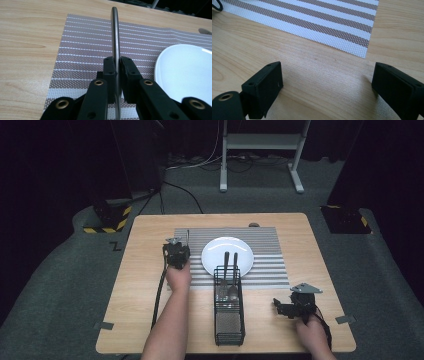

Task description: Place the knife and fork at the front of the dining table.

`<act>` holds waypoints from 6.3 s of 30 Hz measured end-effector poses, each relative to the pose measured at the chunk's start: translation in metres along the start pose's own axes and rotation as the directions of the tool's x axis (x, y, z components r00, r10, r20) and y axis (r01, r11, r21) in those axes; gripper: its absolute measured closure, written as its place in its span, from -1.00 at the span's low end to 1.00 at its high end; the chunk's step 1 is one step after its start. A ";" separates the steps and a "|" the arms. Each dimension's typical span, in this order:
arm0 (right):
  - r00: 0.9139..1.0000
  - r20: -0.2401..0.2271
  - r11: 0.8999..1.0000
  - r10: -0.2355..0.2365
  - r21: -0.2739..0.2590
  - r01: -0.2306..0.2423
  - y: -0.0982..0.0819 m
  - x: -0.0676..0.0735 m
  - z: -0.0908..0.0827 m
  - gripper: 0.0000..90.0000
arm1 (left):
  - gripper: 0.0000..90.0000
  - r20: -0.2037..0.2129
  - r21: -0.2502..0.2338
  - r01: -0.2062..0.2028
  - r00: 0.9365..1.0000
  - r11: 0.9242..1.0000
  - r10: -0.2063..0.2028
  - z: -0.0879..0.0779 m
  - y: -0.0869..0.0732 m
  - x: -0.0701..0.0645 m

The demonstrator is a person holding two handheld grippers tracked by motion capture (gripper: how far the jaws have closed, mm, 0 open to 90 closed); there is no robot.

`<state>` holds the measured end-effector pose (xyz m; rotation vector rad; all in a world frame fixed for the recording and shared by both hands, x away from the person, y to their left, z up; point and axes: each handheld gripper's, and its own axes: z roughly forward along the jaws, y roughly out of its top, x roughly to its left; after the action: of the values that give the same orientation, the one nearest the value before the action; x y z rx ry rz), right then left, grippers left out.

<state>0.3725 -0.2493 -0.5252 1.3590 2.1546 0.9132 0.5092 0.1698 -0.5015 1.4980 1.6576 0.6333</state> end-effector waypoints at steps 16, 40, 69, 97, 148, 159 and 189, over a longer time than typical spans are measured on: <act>1.000 0.000 1.000 0.000 0.000 0.000 0.000 0.000 0.000 -0.79 | 0.83 -0.001 0.037 0.026 1.000 0.999 -0.026 0.002 0.000 0.004; 1.000 -0.003 1.000 -0.004 0.000 0.004 0.000 0.000 0.000 -0.79 | 0.81 0.002 0.078 0.052 0.999 0.996 -0.052 0.007 -0.003 0.008; 1.000 -0.005 1.000 -0.005 0.000 0.005 0.000 0.000 0.000 -0.79 | 0.28 -0.010 0.029 -0.069 0.998 0.997 0.069 -0.045 -0.020 0.023; 1.000 -0.010 1.000 -0.006 -0.001 0.006 0.000 0.000 0.000 -0.79 | -0.68 0.006 0.143 -0.241 0.970 0.960 0.243 -0.137 -0.101 0.065; 0.992 -0.030 0.844 -0.126 -0.529 0.091 0.117 0.116 -0.051 0.20 | -0.81 0.003 0.168 -0.266 0.963 0.949 0.270 -0.146 -0.118 0.069; 0.989 -0.073 0.871 -0.127 -0.485 0.076 0.127 0.132 -0.030 0.62 | -0.81 0.003 0.168 -0.266 0.963 0.949 0.269 -0.146 -0.118 0.069; 0.983 -0.147 0.867 -0.107 -0.499 0.020 0.124 0.131 -0.019 0.79 | -0.81 0.003 0.167 -0.265 0.963 0.950 0.268 -0.146 -0.118 0.069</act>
<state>0.3809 -0.0987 -0.4233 0.9737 1.8741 1.4789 0.3233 0.2375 -0.5298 1.8630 1.5668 0.6682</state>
